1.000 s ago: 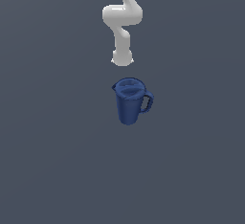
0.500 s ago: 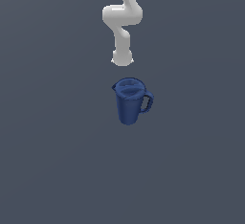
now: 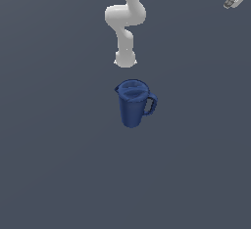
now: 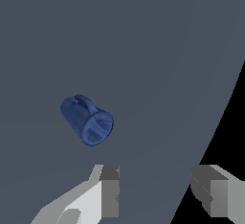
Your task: Pick up the object and move it to a goal position.
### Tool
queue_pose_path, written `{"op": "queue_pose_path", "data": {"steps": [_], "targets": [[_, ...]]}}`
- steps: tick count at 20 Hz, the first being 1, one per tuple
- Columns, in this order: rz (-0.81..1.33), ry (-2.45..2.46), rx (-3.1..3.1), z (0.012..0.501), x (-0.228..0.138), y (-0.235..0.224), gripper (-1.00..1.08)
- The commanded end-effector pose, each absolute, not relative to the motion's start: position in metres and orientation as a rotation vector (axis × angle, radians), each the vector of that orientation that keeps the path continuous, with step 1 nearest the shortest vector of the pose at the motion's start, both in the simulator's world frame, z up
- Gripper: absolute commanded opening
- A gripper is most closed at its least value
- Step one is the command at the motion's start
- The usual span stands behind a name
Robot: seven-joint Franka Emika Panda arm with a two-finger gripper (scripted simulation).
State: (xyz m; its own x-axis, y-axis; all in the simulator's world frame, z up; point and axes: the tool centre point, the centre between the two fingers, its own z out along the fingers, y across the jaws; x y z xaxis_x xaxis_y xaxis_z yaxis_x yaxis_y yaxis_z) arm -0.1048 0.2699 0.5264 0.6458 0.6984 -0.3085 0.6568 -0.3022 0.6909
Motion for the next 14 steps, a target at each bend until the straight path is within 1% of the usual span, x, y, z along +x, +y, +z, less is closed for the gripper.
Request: {"op": "queue_pose_path", "data": {"steps": [1, 6, 10, 14], "targets": [[-0.047, 1.083, 1.975, 0.490, -0.091, 0.272, 0.28], [-0.285, 1.142, 1.892, 0.408, -0.062, 0.261, 0.28], [-0.484, 1.185, 1.841, 0.338, -0.043, 0.238, 0.28], [-0.653, 1.220, 1.808, 0.278, -0.032, 0.212, 0.28]]}}
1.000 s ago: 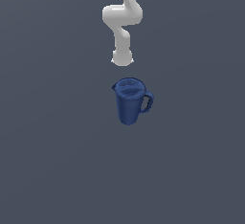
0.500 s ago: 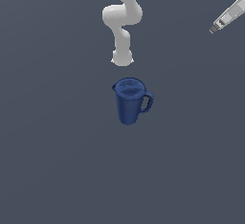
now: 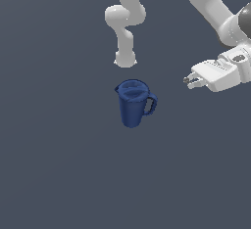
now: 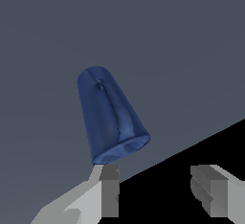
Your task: Pick up the object and move it to a goal position.
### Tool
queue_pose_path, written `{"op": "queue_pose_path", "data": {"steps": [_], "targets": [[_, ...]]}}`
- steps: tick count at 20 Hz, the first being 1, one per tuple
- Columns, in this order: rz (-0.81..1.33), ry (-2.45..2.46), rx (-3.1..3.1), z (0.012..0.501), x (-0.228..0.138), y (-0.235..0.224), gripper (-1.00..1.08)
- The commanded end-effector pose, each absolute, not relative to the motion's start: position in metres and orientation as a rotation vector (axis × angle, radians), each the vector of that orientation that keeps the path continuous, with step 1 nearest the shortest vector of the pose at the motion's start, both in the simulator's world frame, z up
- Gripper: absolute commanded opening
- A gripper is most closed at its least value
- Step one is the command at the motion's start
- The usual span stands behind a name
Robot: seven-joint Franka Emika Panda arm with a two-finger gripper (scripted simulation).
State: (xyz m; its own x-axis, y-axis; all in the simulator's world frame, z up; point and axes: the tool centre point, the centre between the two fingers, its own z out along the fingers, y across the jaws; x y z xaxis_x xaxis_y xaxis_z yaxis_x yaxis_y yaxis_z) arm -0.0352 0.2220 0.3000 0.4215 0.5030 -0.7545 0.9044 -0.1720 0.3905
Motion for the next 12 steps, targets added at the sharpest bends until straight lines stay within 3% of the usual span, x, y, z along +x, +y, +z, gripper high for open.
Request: {"op": "queue_pose_path", "data": {"steps": [1, 12], "targets": [[-0.689, 1.227, 1.802, 0.266, -0.030, 0.205, 0.28], [-0.919, 1.272, 1.772, 0.186, -0.026, 0.158, 0.28]]}}
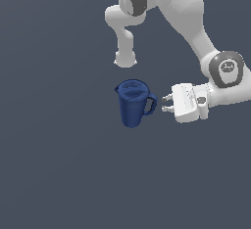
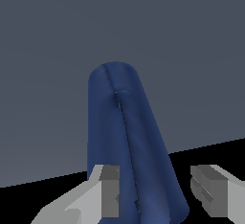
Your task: Pick up the object and move it to a goal position.
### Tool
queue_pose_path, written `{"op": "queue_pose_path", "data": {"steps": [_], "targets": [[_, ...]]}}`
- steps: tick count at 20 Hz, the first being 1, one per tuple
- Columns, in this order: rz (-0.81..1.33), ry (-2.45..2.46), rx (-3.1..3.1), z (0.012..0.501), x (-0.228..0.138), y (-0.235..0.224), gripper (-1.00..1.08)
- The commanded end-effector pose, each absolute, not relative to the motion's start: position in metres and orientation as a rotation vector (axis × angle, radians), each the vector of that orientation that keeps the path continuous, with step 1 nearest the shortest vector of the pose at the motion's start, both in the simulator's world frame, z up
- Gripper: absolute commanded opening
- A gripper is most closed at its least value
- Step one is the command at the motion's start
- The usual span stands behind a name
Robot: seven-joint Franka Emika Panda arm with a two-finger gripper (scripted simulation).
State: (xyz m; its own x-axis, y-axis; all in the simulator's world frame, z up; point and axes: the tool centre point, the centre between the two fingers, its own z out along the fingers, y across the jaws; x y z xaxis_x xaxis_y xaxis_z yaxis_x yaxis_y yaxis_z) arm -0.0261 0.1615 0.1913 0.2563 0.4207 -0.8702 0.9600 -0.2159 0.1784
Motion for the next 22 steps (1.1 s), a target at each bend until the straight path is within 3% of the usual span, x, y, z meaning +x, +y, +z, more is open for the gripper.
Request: {"op": "queue_pose_path", "data": {"steps": [1, 22], "targets": [[-0.924, 1.273, 1.771, 0.184, -0.026, 0.157, 0.28], [-0.943, 1.266, 1.772, 0.167, -0.032, 0.139, 0.28]]}}
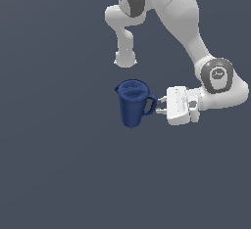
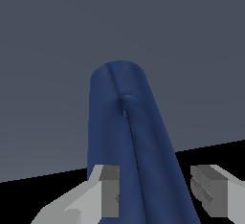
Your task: Pick up the object and move it to a goal position.
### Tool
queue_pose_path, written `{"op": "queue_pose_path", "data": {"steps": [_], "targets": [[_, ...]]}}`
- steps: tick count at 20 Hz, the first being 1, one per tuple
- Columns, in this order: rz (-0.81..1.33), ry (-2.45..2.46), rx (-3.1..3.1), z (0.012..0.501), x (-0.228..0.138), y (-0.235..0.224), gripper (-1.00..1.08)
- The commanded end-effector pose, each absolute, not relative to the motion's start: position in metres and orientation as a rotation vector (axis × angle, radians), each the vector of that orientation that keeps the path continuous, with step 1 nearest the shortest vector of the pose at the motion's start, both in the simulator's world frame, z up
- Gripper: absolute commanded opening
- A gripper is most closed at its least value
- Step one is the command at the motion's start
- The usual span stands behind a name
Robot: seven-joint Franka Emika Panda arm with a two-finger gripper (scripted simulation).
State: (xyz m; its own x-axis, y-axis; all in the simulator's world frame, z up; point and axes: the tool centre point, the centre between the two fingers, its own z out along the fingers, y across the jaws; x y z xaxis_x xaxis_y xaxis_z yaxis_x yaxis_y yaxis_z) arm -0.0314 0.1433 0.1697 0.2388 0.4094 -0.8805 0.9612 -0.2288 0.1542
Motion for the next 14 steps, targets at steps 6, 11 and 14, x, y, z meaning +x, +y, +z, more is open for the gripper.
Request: {"op": "queue_pose_path", "data": {"steps": [6, 11, 14], "targets": [[-0.945, 1.266, 1.772, 0.1616, -0.0341, 0.1279, 0.28], [-0.945, 1.267, 1.772, 0.1608, -0.0337, 0.1276, -1.00], [-0.945, 1.267, 1.772, 0.1608, -0.0337, 0.1276, -1.00]]}}
